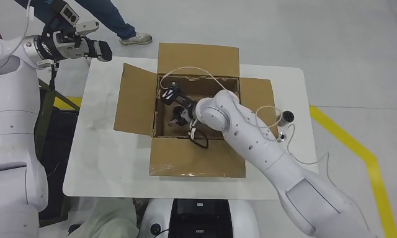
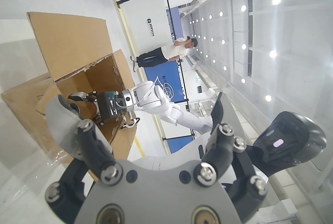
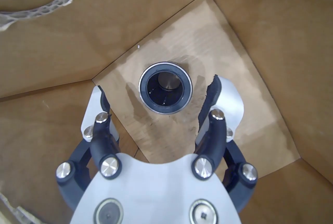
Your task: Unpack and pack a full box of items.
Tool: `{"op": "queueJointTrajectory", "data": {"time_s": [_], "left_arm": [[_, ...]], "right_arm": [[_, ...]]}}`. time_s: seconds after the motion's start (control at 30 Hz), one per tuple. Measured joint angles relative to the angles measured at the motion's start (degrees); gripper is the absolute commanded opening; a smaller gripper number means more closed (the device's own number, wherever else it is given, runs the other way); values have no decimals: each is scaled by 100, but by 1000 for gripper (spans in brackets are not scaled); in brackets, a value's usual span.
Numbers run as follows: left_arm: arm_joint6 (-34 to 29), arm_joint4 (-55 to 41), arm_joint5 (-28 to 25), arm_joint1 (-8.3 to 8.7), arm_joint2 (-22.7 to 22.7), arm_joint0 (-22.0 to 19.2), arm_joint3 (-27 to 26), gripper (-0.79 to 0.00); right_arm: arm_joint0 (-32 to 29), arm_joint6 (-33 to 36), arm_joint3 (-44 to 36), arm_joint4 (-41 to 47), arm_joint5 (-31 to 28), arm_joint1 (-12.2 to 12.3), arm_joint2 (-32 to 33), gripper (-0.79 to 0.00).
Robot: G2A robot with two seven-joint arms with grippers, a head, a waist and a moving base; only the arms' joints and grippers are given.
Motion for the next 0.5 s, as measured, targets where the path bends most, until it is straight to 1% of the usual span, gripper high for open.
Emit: {"op": "queueJointTrajectory", "data": {"time_s": [0.07, 0.13, 0.2, 0.23, 0.27, 0.33, 0.37, 0.4, 0.43, 0.5], "left_arm": [[0, 0, 0, 0, 0, 0, 0, 0], [0, 0, 0, 0, 0, 0, 0, 0], [0, 0, 0, 0, 0, 0, 0, 0], [0, 0, 0, 0, 0, 0, 0, 0], [0, 0, 0, 0, 0, 0, 0, 0], [0, 0, 0, 0, 0, 0, 0, 0], [0, 0, 0, 0, 0, 0, 0, 0], [0, 0, 0, 0, 0, 0, 0, 0], [0, 0, 0, 0, 0, 0, 0, 0], [0, 0, 0, 0, 0, 0, 0, 0]], "right_arm": [[87, -39, 193, 50, 7, -58, -69, -80], [159, -85, 350, 104, -6, -108, -123, -117], [237, -133, 517, 160, -30, -163, -178, -252], [267, -148, 581, 178, -35, -185, -199, -376], [302, -152, 655, 195, -37, -213, -231, -434], [342, -134, 723, 207, -39, -251, -281, -606], [362, -105, 745, 196, -20, -271, -310, -677], [371, -80, 744, 181, 2, -283, -329, -773], [372, -61, 732, 171, 22, -292, -340, -785], [361, -30, 681, 143, 66, -294, -331, -785]]}}
